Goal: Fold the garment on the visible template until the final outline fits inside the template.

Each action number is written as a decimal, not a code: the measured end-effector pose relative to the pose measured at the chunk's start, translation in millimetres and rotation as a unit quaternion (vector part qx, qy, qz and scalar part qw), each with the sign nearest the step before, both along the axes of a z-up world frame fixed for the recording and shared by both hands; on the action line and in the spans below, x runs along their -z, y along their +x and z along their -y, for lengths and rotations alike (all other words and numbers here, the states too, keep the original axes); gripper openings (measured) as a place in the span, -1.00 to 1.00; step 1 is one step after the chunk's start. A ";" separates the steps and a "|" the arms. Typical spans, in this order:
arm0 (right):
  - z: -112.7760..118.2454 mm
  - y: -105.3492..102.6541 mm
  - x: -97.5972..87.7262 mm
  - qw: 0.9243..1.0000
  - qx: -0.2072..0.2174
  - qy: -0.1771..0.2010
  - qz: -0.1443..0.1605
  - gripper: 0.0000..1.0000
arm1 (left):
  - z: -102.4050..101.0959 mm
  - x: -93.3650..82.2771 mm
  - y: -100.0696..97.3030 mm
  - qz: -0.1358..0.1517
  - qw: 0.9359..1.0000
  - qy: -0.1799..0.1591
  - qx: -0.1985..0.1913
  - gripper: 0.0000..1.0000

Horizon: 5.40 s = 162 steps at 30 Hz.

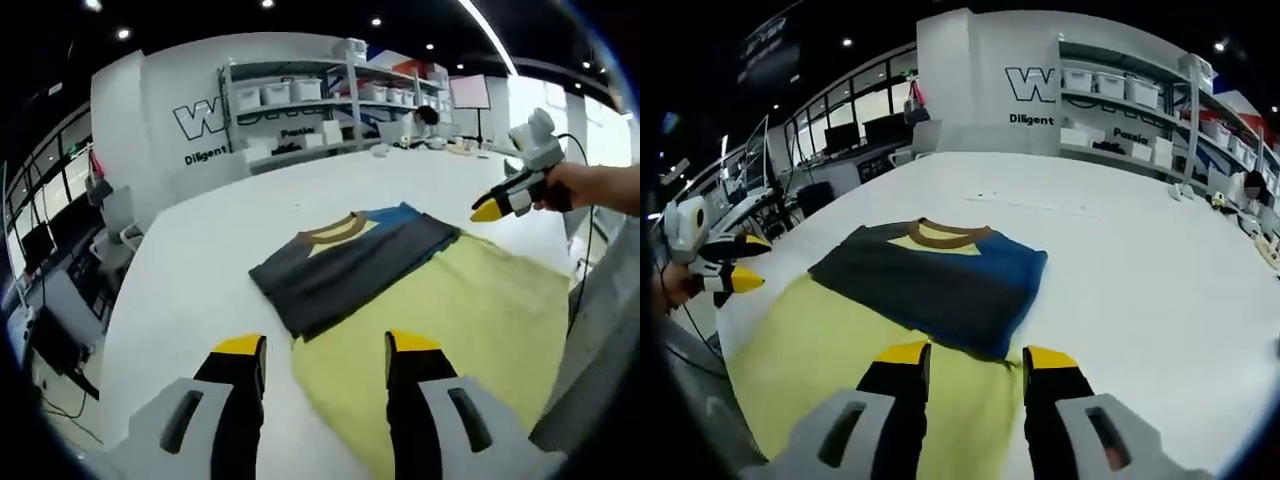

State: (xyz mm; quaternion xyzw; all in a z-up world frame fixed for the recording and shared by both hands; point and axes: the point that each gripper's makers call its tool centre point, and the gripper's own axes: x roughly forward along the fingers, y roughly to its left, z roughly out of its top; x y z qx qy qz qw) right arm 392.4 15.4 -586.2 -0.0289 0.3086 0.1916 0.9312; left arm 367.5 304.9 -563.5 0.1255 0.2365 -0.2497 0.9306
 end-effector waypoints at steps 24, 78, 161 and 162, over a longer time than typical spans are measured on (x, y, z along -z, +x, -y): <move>-24.7 -84.5 15.6 0.983 -0.178 -0.028 -0.015 -0.27 | 12.1 34.2 -86.4 -0.073 0.983 0.056 0.161 -0.17; -11.6 -146.2 55.5 0.921 -0.315 -0.168 -0.154 -1.00 | 4.9 72.2 -106.1 -0.183 0.962 0.112 0.170 -1.00; -7.3 28.0 -63.8 0.988 -0.100 -0.110 0.038 -1.00 | 8.2 -44.9 71.6 0.014 1.000 0.021 -0.018 -1.00; -7.2 31.1 -61.8 0.988 -0.100 -0.111 0.036 -1.00 | 8.3 -42.4 73.9 0.011 1.000 0.021 -0.019 -1.00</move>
